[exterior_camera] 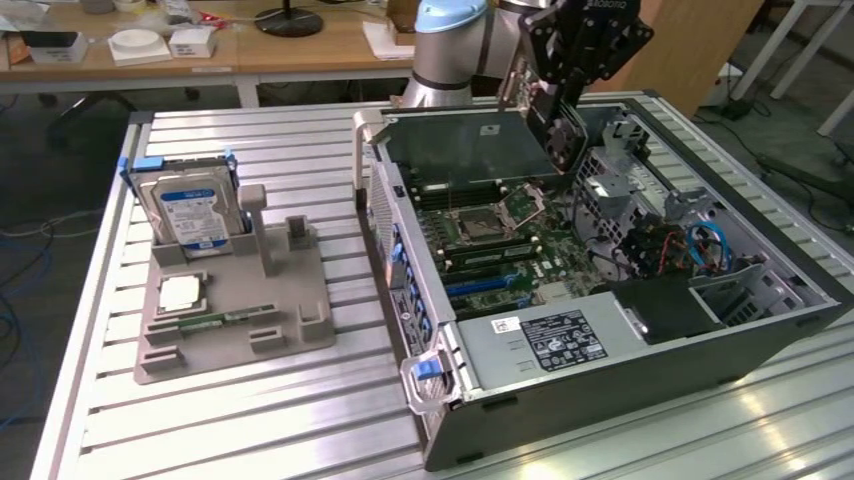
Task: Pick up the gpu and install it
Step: 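Insert the gpu into the slot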
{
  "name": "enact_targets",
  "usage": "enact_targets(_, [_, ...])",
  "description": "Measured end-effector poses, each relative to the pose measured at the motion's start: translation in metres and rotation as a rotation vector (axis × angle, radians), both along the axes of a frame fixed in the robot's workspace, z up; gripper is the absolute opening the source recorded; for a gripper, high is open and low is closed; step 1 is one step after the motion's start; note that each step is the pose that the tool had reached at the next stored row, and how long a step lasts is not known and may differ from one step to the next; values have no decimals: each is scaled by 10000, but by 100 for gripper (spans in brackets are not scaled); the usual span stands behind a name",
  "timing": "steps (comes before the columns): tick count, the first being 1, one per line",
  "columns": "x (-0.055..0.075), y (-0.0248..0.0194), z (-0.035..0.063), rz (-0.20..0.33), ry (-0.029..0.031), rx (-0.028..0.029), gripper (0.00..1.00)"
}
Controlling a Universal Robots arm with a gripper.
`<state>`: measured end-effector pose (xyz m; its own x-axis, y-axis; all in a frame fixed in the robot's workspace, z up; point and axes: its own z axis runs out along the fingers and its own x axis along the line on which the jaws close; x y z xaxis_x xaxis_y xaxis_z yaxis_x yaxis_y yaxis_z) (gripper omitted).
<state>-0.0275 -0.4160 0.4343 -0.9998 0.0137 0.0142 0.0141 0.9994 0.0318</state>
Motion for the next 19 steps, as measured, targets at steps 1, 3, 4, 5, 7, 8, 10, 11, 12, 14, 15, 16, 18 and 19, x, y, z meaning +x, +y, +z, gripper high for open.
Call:
enact_targets(1, [0, 0, 0, 111, 0, -1, 26])
enact_targets(3, [-1, -1, -1, 342, 0, 0, 26])
enact_targets(4, [-1, -1, -1, 472, 0, 0, 26])
enact_targets(5, [-2, -1, -2, 602, -1, 1, 26])
enact_targets(7, [-4, -1, -3, 846, 0, 0, 26])
enact_targets(8, [-6, -1, -3, 958, 0, 1, 26])
enact_targets(10, [-9, -1, -4, 1200, 0, 1, 26])
enact_targets(11, [-10, -1, -5, 1317, 0, 0, 26])
enact_targets(12, [-12, -1, -6, 1436, 0, 1, 26])
enact_targets(14, [-14, -1, -7, 1688, 0, 1, 26])
enact_targets(15, [-14, -1, -8, 1823, 0, 1, 26])
enact_targets(16, [-15, -1, -9, 1966, -1, 1, 26])
enact_targets(18, [-15, -1, -10, 2285, 0, 1, 26])
enact_targets(19, [-15, -1, -10, 2432, 0, 0, 26])
